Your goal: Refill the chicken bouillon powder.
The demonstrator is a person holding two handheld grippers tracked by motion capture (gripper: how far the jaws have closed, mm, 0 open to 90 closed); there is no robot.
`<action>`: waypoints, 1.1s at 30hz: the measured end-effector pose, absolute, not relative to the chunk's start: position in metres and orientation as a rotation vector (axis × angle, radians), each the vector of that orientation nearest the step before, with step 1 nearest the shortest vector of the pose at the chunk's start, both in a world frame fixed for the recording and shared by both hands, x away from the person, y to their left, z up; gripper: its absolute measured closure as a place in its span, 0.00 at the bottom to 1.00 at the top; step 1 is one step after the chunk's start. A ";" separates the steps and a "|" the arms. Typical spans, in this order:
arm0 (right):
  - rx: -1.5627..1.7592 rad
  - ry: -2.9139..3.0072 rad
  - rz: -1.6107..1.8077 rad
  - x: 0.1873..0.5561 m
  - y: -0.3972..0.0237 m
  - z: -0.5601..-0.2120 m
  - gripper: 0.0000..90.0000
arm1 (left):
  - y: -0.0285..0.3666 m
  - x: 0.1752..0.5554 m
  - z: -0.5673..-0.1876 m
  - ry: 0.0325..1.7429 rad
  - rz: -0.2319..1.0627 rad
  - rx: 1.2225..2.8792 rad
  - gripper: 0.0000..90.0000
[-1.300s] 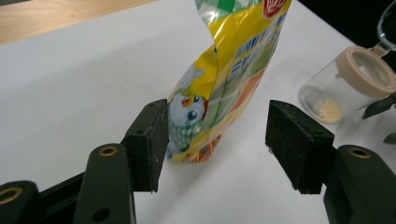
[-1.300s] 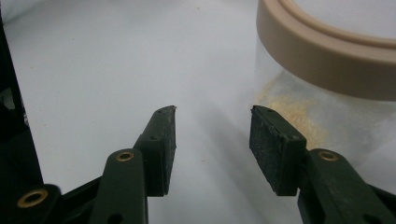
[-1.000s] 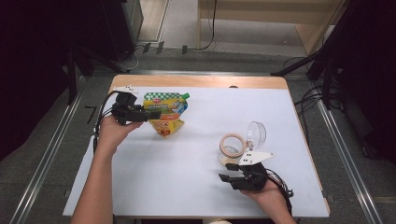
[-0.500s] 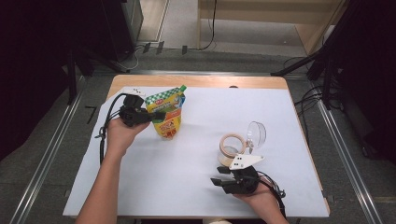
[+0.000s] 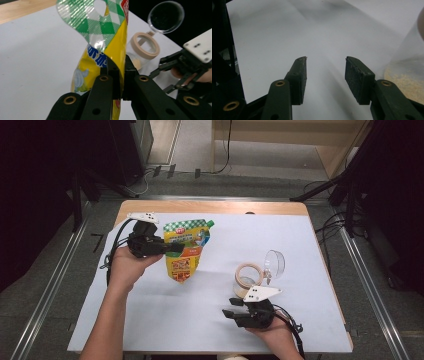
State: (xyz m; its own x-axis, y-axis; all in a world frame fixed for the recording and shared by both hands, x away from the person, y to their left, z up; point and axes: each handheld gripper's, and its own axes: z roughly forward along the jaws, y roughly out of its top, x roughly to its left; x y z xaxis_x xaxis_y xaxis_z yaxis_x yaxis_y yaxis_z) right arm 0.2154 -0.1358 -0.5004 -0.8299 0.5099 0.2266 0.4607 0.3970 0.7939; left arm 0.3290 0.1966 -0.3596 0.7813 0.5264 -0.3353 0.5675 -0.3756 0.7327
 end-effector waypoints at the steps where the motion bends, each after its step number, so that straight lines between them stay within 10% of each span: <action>1: 0.898 2.583 1.438 0.215 -0.135 -0.501 0.60 | 0.195 0.328 -0.358 0.811 -0.068 2.047 0.99; 18: 0.969 2.530 1.463 0.218 -0.116 -0.513 0.65 | 0.155 0.303 -0.336 0.671 -0.119 2.127 0.99; 33: 1.014 2.425 1.428 0.225 -0.107 -0.518 0.91 | 0.118 0.279 -0.328 0.513 -0.211 2.178 0.99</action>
State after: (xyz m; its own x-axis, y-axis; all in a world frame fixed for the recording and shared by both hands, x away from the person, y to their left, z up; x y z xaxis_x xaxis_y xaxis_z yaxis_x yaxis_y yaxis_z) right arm 0.2249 -0.1074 -0.5182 -0.7604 0.6179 0.2002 0.4748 0.3184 0.8205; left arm 0.2786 0.1179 -0.3283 0.9009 0.2863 -0.3262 0.4330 -0.5415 0.7206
